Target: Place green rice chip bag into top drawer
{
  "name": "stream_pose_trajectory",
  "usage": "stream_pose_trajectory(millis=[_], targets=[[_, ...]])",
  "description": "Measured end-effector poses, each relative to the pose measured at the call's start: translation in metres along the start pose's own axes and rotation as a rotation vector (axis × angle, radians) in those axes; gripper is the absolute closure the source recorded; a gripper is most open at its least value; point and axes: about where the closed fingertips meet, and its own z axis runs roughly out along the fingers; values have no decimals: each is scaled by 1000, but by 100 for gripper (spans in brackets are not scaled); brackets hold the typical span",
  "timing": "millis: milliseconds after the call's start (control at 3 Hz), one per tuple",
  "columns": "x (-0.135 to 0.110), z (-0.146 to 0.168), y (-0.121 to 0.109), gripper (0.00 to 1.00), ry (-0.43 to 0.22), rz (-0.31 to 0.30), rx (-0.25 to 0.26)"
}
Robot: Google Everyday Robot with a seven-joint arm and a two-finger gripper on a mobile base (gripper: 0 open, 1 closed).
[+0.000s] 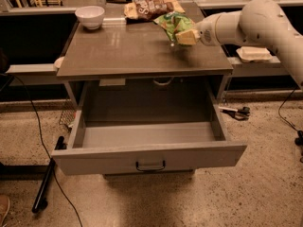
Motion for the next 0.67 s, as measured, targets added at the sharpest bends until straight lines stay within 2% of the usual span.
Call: stream_pose_trajectory(millis=[333,667], targets=[[7,-42,44,100,-77,-7,-155],[7,-87,95,100,-159,-73,-281]])
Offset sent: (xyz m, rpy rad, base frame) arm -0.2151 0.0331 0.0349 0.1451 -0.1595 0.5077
